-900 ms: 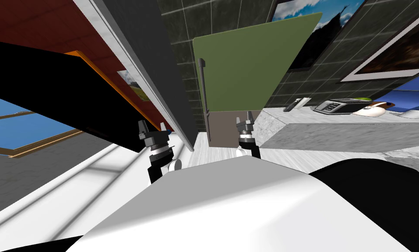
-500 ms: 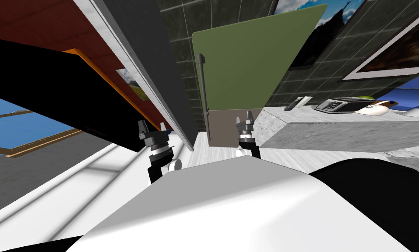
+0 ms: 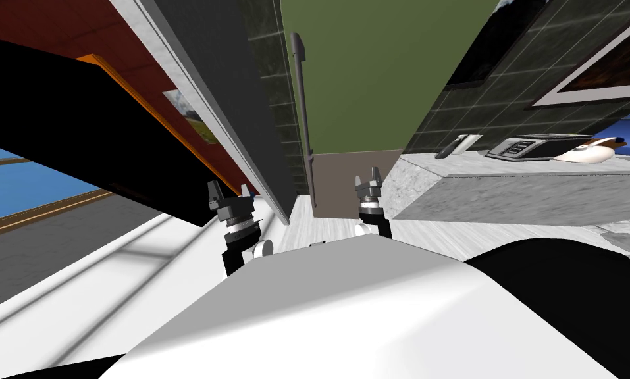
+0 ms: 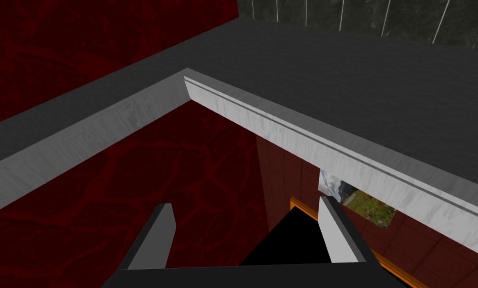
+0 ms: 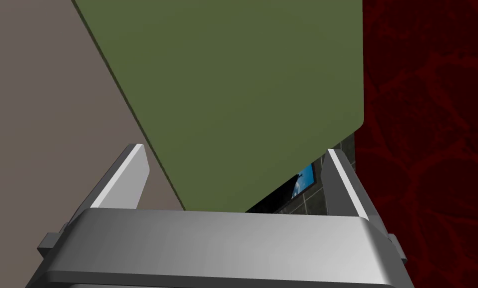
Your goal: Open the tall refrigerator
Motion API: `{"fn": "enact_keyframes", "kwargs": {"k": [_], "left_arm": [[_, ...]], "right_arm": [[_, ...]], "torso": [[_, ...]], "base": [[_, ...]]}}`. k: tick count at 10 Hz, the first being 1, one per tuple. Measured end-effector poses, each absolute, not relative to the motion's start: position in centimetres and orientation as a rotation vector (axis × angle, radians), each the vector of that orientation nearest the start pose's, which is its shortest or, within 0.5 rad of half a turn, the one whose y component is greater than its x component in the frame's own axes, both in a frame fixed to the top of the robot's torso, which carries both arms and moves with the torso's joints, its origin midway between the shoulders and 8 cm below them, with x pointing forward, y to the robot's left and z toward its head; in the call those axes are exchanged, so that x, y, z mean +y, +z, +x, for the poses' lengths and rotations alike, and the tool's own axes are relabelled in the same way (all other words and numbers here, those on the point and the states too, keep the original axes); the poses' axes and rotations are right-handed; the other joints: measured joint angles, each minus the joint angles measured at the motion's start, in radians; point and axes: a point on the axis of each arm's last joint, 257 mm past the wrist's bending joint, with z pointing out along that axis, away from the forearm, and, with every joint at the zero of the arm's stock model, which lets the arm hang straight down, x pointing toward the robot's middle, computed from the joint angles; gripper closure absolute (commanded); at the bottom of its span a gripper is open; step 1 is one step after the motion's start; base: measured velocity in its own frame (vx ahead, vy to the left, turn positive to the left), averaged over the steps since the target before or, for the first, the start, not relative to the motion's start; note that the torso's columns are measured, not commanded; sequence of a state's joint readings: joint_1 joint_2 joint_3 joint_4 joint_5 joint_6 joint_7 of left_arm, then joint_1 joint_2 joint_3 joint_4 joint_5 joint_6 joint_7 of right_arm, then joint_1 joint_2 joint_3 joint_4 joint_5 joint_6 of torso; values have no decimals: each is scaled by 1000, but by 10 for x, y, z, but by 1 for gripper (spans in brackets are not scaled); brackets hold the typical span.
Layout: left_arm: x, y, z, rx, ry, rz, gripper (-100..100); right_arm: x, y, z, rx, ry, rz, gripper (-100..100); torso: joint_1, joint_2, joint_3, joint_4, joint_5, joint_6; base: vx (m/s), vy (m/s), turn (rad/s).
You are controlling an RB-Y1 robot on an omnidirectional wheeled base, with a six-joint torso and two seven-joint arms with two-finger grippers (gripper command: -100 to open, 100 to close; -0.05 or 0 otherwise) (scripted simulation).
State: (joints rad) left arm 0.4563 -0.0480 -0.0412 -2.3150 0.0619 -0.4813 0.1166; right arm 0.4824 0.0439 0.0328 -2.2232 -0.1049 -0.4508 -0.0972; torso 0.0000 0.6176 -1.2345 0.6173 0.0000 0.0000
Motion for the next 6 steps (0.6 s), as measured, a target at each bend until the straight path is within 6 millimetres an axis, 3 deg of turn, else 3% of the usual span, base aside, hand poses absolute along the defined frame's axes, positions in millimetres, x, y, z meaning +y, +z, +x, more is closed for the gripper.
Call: {"fn": "enact_keyframes", "kwargs": {"k": [1, 3, 6], "left_arm": [[273, 51, 342, 459, -1520, -727, 0], [273, 50, 343, 460, -1520, -728, 0], [273, 50, 343, 460, -1520, -728, 0]], "right_arm": [[-285, -6, 364, 535, 1474, 870, -100], [-281, -12, 371, 579, 1507, 872, -100], [-273, -34, 387, 646, 1599, 934, -100]], "torso": [[0, 74, -148, 74, 0, 0], [0, 117, -236, 117, 0, 0], [0, 120, -241, 121, 0, 0]], "base": [[0, 0, 0], [-8, 11, 8], [-12, 19, 13]]}}
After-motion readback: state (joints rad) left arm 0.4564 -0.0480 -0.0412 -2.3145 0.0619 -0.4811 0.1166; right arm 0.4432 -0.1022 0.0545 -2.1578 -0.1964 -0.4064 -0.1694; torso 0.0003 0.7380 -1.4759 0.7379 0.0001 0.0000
